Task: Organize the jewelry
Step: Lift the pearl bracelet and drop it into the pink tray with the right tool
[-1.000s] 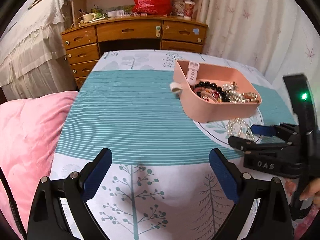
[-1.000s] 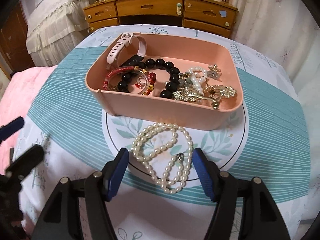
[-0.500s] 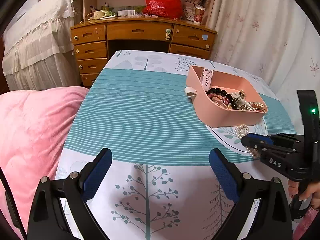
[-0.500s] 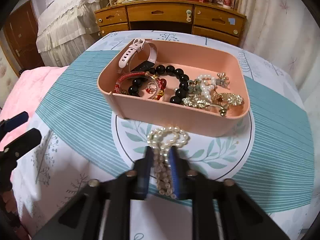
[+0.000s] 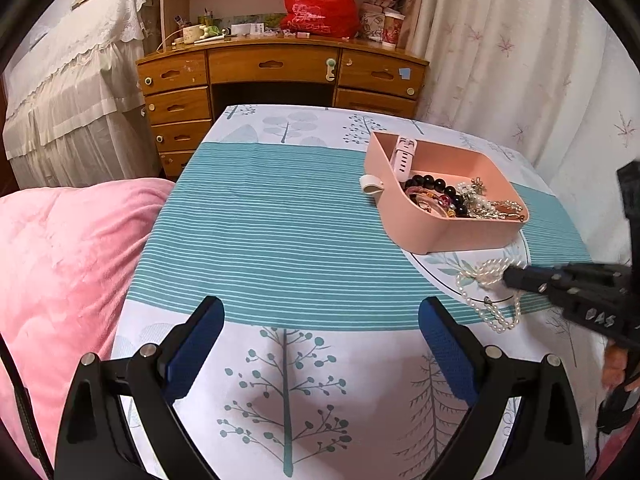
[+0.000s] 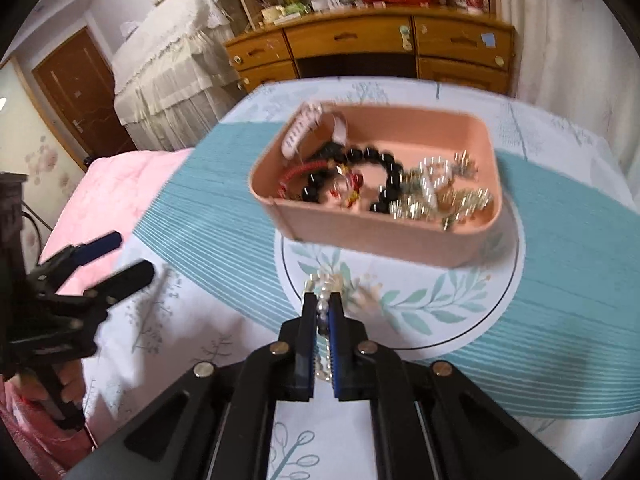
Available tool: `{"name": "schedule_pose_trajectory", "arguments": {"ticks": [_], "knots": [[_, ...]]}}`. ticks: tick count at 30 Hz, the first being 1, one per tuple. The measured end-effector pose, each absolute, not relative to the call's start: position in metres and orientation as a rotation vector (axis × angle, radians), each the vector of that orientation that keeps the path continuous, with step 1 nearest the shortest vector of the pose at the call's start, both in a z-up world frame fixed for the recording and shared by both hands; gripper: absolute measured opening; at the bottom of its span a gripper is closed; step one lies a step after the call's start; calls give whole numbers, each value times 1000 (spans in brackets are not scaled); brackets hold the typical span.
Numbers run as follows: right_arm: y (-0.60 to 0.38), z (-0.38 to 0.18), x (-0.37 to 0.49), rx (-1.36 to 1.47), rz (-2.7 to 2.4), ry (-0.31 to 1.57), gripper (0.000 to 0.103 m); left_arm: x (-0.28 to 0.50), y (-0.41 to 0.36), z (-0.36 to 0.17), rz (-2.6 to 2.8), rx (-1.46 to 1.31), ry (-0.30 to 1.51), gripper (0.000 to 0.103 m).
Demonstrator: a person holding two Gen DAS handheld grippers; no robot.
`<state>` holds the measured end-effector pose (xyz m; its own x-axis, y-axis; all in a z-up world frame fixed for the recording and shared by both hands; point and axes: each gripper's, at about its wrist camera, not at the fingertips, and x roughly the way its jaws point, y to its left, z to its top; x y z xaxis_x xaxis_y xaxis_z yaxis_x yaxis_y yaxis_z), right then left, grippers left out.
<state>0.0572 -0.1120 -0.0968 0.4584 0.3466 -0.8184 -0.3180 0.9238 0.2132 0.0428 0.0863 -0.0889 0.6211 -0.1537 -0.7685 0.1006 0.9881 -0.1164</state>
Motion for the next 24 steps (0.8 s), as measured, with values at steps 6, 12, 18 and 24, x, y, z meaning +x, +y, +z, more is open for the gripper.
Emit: {"name": "schedule_pose_trajectory", "arguments": {"ticks": [6,12,18,24], "knots": [[-112,-46,48,-4,450,895,5,43,78,-96,-167,-52,928,97],[-111,22,42,-98,483,733,5,41,72,-98,-181,-44,939,97],[-109,75,52,-152,474,602,5,39,69,-98,-184,-37,945,97],[-106,91,82,-157,451,576,5,36,71,-98,-174,-36,945,97]]}}
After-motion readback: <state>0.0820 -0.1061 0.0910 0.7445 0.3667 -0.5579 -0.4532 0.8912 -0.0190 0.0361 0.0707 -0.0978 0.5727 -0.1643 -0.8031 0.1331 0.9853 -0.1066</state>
